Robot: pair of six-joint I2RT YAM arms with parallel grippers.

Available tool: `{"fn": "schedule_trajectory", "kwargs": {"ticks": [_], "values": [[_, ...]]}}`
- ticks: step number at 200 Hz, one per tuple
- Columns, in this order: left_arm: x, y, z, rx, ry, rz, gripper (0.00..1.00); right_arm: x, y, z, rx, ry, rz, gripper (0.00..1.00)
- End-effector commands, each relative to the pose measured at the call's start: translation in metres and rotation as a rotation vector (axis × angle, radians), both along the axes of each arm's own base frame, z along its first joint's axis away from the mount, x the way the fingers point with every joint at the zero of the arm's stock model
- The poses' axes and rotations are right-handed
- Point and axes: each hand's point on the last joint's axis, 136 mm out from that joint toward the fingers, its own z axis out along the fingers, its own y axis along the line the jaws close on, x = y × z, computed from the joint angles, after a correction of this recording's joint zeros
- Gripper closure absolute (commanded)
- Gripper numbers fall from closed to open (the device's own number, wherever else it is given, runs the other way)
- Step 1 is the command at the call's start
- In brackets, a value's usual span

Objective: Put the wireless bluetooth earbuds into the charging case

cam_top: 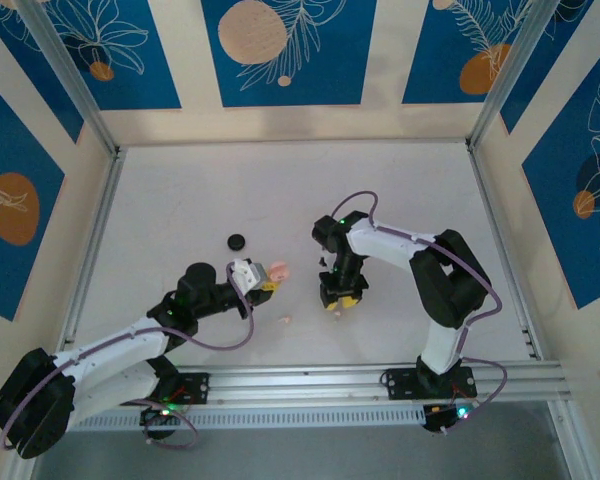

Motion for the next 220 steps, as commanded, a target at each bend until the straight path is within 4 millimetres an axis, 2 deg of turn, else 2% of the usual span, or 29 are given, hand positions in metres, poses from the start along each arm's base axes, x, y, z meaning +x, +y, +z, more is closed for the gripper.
{"fn": "schedule_trajectory", "kwargs": {"ticks": [1,89,147,220], "values": [[-0.002,0.000,0.004,-0.003,-0.020,-0.008,0.85,-0.011,0.002,-0.011,-0.021,0.058,-0.023,0.62],[-0.002,0.001,0.004,0.000,-0.020,-0.003,0.84,-0.016,-0.007,-0.031,-0.089,0.078,-0.007,0.66],[-0.002,0.001,0.004,0.001,-0.018,-0.002,0.84,-0.009,-0.010,-0.038,-0.105,0.031,0.014,0.73],[-0.001,-0.004,-0.005,0.017,0.012,-0.024,0.85,0.013,-0.008,-0.026,-0.092,-0.179,0.081,0.78]]}}
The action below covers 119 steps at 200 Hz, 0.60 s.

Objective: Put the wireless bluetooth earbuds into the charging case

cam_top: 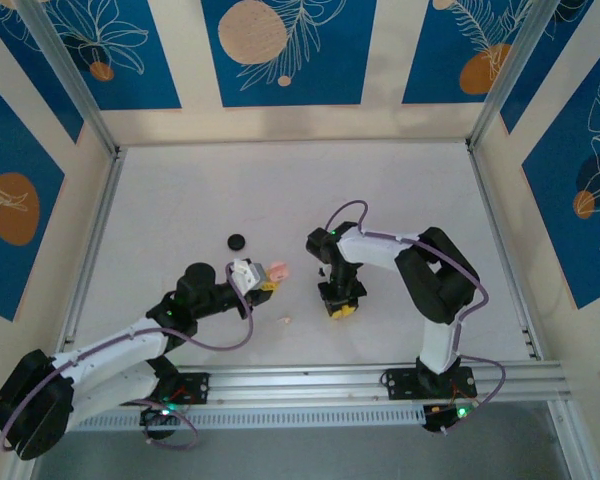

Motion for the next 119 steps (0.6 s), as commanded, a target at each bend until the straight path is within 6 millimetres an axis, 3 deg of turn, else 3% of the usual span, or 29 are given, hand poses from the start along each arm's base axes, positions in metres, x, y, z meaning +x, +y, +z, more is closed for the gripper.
{"fn": "schedule_trajectory", "kwargs": {"ticks": [1,57,119], "values": [[-0.001,-0.005,-0.004,0.012,0.007,-0.024,0.85,0.020,0.002,0.003,0.016,-0.150,0.040,0.78],[-0.001,-0.017,-0.020,0.008,0.060,-0.071,0.87,0.048,0.014,0.030,0.142,-0.466,0.117,0.79],[0.002,-0.034,-0.026,-0.015,0.090,-0.119,0.87,0.071,0.029,0.093,0.384,-0.847,0.187,0.79]]}}
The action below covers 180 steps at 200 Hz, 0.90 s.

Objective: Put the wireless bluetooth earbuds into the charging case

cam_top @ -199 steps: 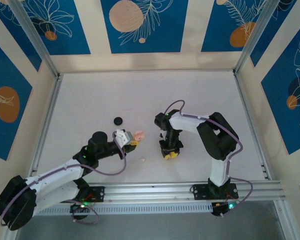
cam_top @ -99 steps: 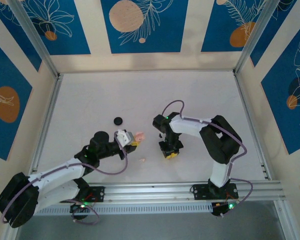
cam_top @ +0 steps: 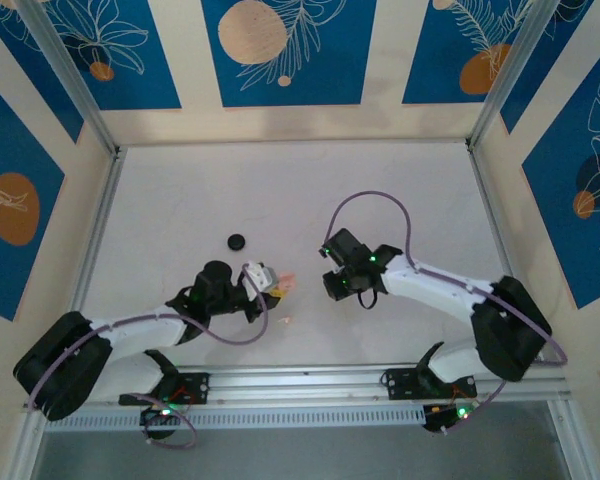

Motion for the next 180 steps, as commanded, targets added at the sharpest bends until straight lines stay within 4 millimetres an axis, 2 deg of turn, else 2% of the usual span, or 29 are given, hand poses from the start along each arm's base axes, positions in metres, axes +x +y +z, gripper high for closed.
{"fn": "schedule_trajectory", "kwargs": {"ticks": [1,25,61,98,138,180], "values": [[0.001,-0.018,0.025,-0.086,-0.038,-0.056,0.87,0.018,0.013,0.032,0.095,-0.200,0.061,0.79],[0.001,-0.025,0.028,-0.112,-0.026,-0.077,0.88,0.017,0.017,0.057,0.173,-0.335,0.136,0.79],[-0.001,-0.036,0.035,-0.143,-0.011,-0.117,0.88,0.012,0.028,0.082,0.239,-0.455,0.265,0.78],[-0.008,-0.043,0.043,-0.178,-0.011,-0.173,0.88,0.005,0.042,0.091,0.273,-0.500,0.380,0.79],[-0.007,-0.043,0.044,-0.188,-0.016,-0.168,0.88,-0.006,0.055,0.101,0.318,-0.528,0.468,0.79],[-0.004,-0.044,0.045,-0.193,-0.021,-0.156,0.88,-0.019,0.063,0.101,0.332,-0.528,0.538,0.79]]}}
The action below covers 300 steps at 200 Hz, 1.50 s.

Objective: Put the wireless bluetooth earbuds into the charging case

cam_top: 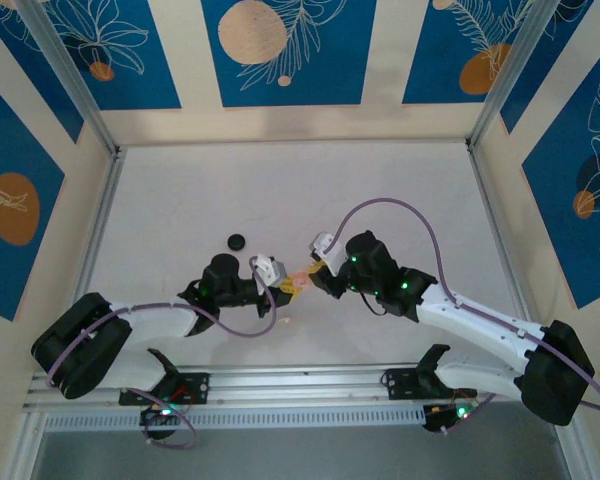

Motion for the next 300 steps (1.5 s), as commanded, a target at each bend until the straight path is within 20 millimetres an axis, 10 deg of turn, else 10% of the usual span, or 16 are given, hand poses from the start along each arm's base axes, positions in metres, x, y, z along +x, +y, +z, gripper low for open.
{"fn": "schedule_trajectory", "kwargs": {"ticks": [1,201,300], "values": [[0.001,-0.009,0.018,-0.052,-0.034,-0.023,0.88,-0.012,0.006,0.007,0.024,-0.035,0.077,0.79],[0.003,-0.009,0.029,-0.083,-0.057,-0.010,0.88,-0.030,0.008,-0.008,-0.036,0.006,0.160,0.77],[0.009,0.000,0.021,-0.032,-0.099,0.045,0.87,-0.024,0.000,0.034,0.154,0.097,0.059,0.40]]}}
